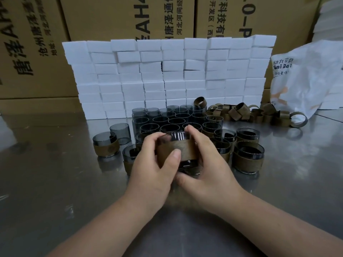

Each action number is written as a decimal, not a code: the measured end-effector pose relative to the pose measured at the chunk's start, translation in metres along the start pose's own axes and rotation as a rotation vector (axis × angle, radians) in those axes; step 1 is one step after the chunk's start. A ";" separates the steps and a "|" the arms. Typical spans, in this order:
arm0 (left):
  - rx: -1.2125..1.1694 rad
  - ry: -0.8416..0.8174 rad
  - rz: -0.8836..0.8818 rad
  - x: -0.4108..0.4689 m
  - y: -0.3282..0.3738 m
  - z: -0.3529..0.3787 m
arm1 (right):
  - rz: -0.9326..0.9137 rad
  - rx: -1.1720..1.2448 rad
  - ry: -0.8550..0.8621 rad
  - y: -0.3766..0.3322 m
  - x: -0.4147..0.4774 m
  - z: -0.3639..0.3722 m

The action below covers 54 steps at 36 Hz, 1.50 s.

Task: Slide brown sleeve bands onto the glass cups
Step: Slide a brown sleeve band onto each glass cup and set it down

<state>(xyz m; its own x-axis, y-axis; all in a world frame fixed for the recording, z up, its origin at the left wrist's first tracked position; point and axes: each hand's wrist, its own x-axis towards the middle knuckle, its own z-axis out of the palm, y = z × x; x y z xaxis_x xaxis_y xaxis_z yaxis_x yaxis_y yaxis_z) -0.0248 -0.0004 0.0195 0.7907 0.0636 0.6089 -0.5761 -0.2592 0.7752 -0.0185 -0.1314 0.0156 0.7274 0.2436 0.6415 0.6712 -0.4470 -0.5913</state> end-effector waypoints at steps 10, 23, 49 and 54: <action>0.062 0.410 -0.125 0.038 0.015 -0.014 | 0.008 -0.098 -0.055 0.009 0.000 -0.006; 0.897 0.133 -0.363 0.133 -0.054 -0.066 | -0.033 -0.111 -0.104 0.009 -0.002 -0.005; 1.265 -0.428 -0.397 0.136 -0.100 -0.085 | -0.027 -0.104 -0.219 0.008 -0.002 -0.003; 1.301 -0.572 -0.361 0.138 -0.098 -0.082 | -0.015 -0.105 -0.227 0.009 -0.002 -0.003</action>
<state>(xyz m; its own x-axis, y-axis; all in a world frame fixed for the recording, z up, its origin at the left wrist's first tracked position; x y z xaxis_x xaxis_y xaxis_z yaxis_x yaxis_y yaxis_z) 0.1240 0.1129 0.0412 0.9995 0.0096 0.0304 0.0101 -0.9998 -0.0164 -0.0146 -0.1381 0.0101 0.7392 0.4324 0.5164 0.6719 -0.5263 -0.5211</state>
